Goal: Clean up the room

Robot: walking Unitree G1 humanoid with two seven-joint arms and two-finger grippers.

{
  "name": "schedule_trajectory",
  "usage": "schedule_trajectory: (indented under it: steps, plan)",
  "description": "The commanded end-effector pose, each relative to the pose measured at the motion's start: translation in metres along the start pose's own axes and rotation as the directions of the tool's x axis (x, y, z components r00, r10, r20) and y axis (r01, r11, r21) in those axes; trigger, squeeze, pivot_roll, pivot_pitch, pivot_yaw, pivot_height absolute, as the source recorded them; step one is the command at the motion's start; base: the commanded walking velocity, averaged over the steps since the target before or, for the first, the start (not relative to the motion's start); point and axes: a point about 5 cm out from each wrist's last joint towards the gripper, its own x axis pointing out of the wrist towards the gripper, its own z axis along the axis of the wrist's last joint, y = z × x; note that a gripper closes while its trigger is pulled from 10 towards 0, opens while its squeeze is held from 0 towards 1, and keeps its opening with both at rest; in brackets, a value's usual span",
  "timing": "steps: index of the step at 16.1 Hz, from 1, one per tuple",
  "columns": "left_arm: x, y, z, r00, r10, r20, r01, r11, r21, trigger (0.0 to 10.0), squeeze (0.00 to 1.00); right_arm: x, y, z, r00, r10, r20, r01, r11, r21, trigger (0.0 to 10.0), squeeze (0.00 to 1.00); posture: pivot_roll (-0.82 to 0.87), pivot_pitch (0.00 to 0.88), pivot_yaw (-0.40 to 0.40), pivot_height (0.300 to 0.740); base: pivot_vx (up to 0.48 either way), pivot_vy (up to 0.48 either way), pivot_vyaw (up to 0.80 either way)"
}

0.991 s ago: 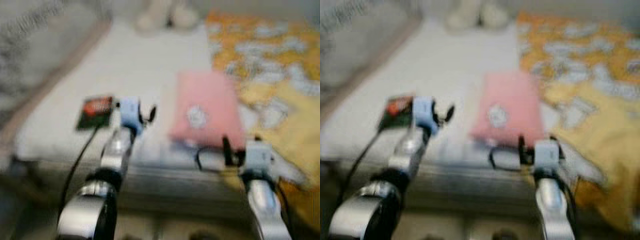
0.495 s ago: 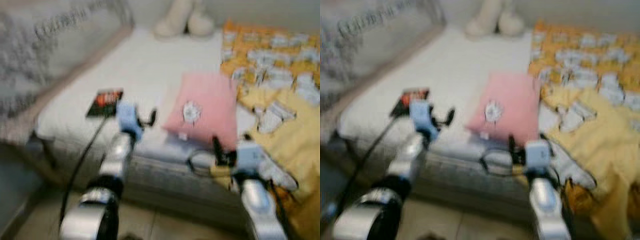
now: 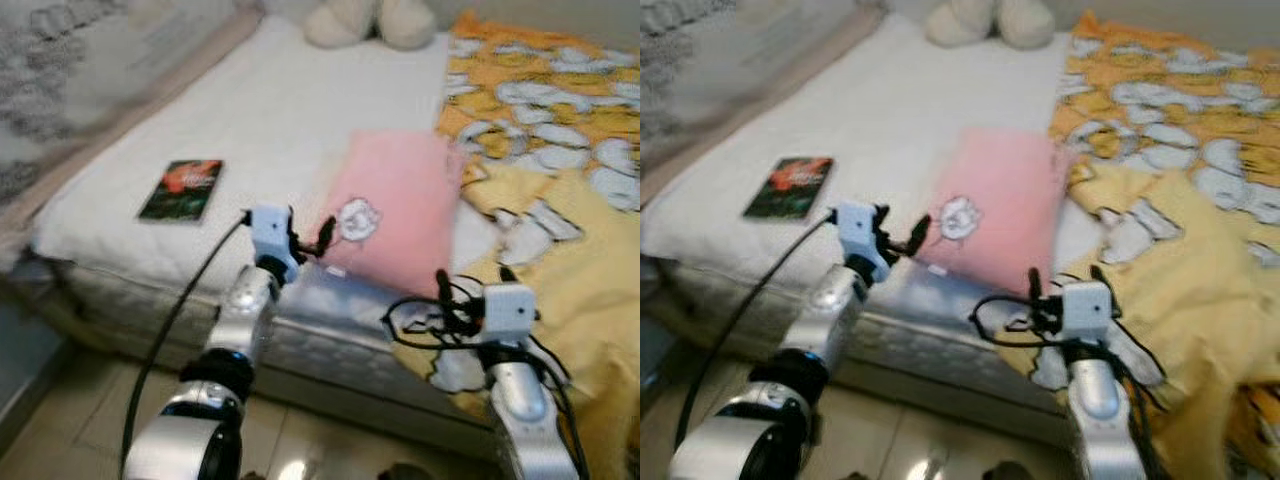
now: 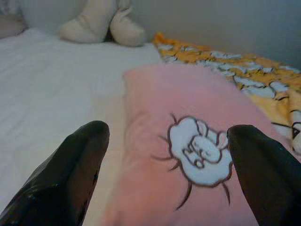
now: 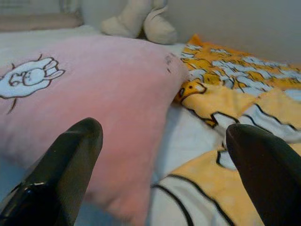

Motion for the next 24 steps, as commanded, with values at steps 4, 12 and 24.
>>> schedule_trajectory:
  steps: [4,12,24]
  plan:
    - [0.003,0.007,0.009,1.0,0.002,0.016,-0.003,0.998,0.057,10.0,0.0,-0.002,0.002,-0.003,1.0,0.018,-0.005,-0.018,1.0,-0.015,10.0,0.0,-0.14,0.0,0.057,0.711,0.348,0.0,-0.53]
    - [-0.032,0.028,-0.01,0.972,0.233,-0.028,-0.235,0.968,-0.091,10.0,0.0,-0.003,0.001,0.0,0.999,0.043,0.008,-0.043,0.999,0.002,10.0,0.0,-0.12,0.0,0.028,0.711,0.0,0.0,0.0]
    - [-0.09,-0.002,-0.003,0.998,0.018,-0.056,-0.02,0.999,-0.029,10.0,0.0,-0.058,-0.018,0.003,0.998,0.01,-0.061,-0.008,1.0,0.023,10.0,0.0,-0.08,0.0,0.001,0.711,0.347,0.0,-0.2]
